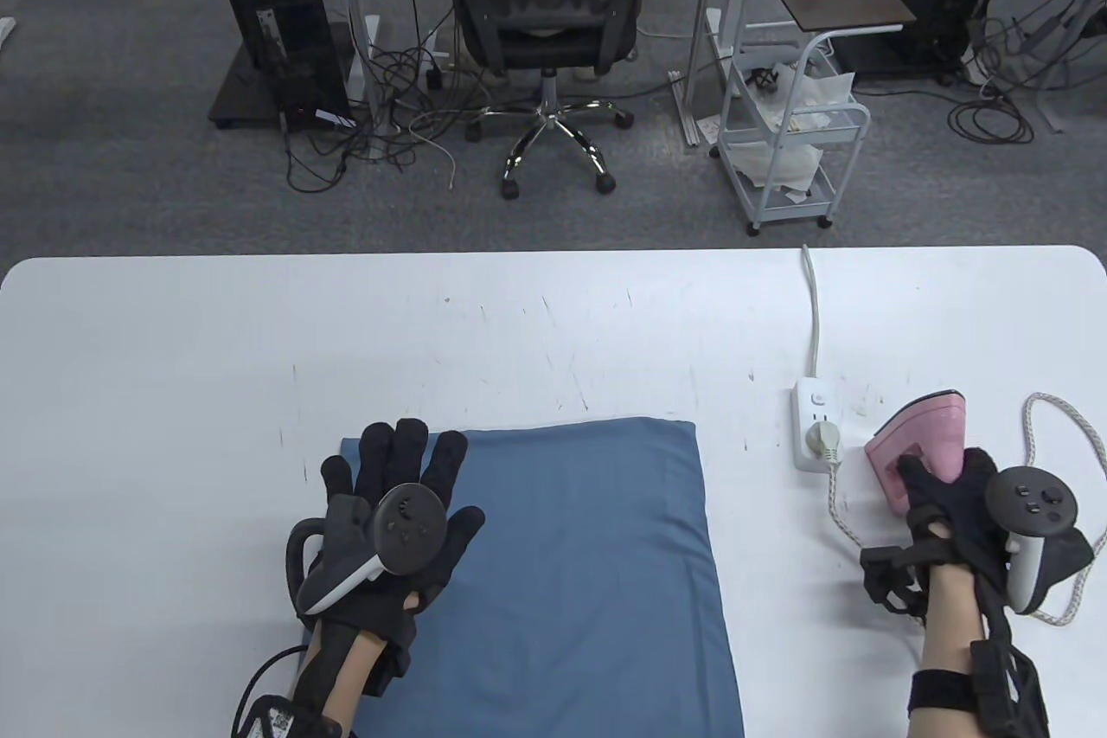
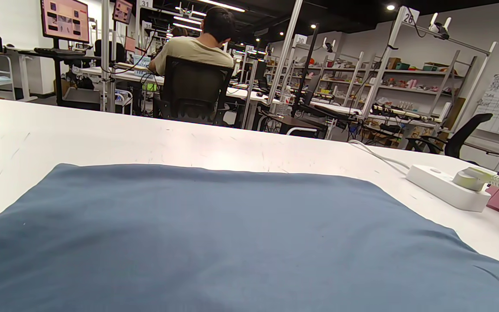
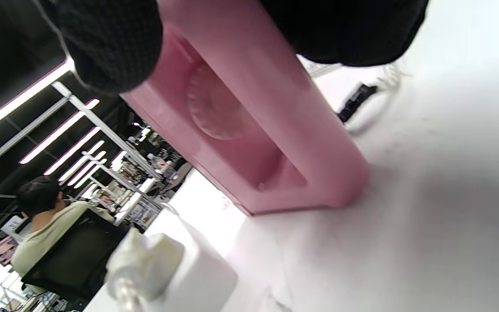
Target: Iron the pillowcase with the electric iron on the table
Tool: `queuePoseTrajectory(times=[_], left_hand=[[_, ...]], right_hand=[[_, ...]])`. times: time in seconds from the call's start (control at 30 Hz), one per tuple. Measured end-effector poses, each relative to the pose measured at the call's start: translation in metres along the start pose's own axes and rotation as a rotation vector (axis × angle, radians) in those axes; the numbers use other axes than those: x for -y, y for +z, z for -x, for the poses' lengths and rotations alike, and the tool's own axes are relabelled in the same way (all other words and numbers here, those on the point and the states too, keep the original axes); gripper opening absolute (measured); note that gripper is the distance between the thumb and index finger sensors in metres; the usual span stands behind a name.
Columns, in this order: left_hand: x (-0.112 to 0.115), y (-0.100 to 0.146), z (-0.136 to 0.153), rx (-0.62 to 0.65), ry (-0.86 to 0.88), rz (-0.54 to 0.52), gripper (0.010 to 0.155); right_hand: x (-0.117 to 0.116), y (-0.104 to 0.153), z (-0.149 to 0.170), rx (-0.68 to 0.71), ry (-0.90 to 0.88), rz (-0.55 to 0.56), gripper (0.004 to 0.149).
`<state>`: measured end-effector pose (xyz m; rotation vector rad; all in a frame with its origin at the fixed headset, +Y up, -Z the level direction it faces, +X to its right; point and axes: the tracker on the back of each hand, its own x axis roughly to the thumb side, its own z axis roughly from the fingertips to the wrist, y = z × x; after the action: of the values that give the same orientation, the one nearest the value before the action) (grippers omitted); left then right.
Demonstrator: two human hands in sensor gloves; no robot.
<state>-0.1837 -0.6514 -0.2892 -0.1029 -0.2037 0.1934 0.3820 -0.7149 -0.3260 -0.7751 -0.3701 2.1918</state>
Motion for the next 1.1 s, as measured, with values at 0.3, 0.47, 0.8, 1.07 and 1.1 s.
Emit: queuePoseTrajectory(times=[0.3,0.47,0.8,1.07,1.1], left_hand=[[0.0,0.0,0.0,-0.004,-0.008,-0.003,0.075],[0.0,0.0,0.001,-0.013,-0.018,-0.004,0.075],[-0.001,0.0,0.003,-0.028,-0.034,-0.003,0.075],[0.0,-0.003,0.006,-0.038,-0.029,0.008,0.075],[0.0,-0.004,0.007,-0.04,-0.03,0.011,0.075]], right_hand=[[0.0,0.024,-0.09,0.42,0.397,0.126,0.082],[-0.036,0.031,-0.123,0.571,0.58,0.07,0.079],[-0.124,-0.006,-0.113,0.455,0.818,-0.202,0.079],[-0.155,-0.022,-0.092,0.377,0.887,-0.36,0.079],[-0.156,-0.022,-0.091,0.371,0.894,-0.377,0.079]])
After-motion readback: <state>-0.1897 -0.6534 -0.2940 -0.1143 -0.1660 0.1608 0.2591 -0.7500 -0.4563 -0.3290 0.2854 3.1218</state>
